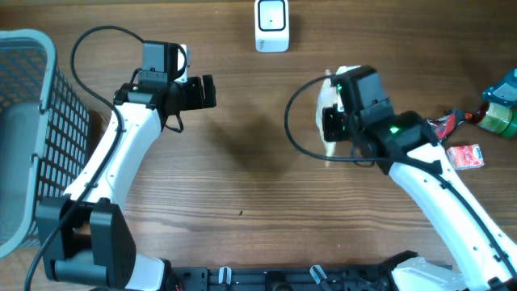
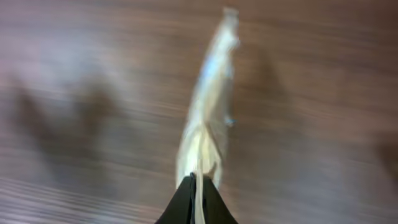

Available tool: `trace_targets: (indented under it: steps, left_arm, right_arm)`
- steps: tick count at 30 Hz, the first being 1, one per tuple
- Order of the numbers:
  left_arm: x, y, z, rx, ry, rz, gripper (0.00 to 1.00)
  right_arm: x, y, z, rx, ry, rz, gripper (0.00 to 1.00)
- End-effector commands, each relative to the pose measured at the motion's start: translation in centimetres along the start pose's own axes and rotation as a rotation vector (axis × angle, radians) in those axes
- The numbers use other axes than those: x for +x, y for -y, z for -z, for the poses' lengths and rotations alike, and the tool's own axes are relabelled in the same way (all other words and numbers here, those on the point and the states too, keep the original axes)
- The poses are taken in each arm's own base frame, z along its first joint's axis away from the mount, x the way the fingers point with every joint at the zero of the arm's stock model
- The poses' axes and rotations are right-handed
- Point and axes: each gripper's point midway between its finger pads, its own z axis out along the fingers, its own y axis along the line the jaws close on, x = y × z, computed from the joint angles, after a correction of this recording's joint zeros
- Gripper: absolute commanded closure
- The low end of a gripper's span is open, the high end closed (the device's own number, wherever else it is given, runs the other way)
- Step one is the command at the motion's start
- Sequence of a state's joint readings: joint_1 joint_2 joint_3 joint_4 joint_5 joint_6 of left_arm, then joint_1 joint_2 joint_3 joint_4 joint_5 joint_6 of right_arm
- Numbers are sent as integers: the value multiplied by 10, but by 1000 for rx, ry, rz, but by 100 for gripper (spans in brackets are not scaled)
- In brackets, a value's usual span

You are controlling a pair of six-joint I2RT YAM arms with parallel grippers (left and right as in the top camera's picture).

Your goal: Scan the item barcode

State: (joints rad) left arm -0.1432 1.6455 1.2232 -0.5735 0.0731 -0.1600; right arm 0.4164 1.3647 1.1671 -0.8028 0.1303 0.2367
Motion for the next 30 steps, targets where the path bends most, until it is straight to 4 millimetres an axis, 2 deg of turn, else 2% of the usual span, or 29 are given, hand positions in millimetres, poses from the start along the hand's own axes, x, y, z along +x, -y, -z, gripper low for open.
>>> trace_targets:
  steps: [1, 3, 5, 7, 9, 10, 13, 14, 15, 18, 20, 21, 22, 25, 28, 29, 30]
  left_arm:
    - [-8, 4, 5, 15, 28, 11, 0]
    - [-11, 5, 5, 19, 36, 11, 0]
    - [-12, 5, 5, 23, 41, 32, 0]
    - [-12, 5, 5, 22, 41, 31, 0]
    - [-13, 5, 6, 21, 46, 31, 0]
    - [-14, 2, 6, 6, 53, 33, 0]
    - [-20, -24, 7, -116, 83, 47, 0]
    - [-22, -33, 9, -147, 90, 58, 0]
    - [-23, -39, 9, -156, 93, 68, 0]
    - [-25, -54, 11, -175, 98, 99, 0]
    - [-27, -66, 13, -191, 102, 123, 0]
    - [-27, -70, 13, -196, 103, 130, 0]
    - [-28, -73, 14, -200, 104, 136, 0]
    - [-27, -74, 14, -185, 99, 146, 0]
    - [-17, -55, 11, -81, 48, 141, 0]
    - [-11, -44, 10, -33, 17, 139, 0]
    - [-1, -25, 9, 60, -31, 146, 0]
  right_arm:
    - [11, 12, 4, 145, -27, 88, 95]
    - [20, -11, -2, 78, -59, 131, 95]
    - [36, -47, -8, 0, -102, 210, 96]
    - [44, -71, -6, -68, -113, 254, 96]
    - [46, -86, -4, -110, -107, 276, 93]
    - [46, -86, -4, -112, -105, 272, 85]
    - [48, -88, -4, -125, -118, 246, 25]
    - [52, -96, -2, -174, -134, 245, 14]
    - [55, -103, 0, -220, -151, 243, 11]
    - [63, -118, 5, -316, -187, 241, 11]
    - [71, -135, 15, -428, -228, 235, 9]
    - [74, -146, 22, -504, -251, 230, 7]
    - [78, -156, 30, -574, -274, 218, 0]
    - [78, -151, 31, -530, -301, 103, 0]
    - [46, -121, 27, -440, -227, -24, 0]
    - [37, -105, 23, -442, -225, -85, 0]
    - [32, -86, 17, -476, -255, -167, 0]
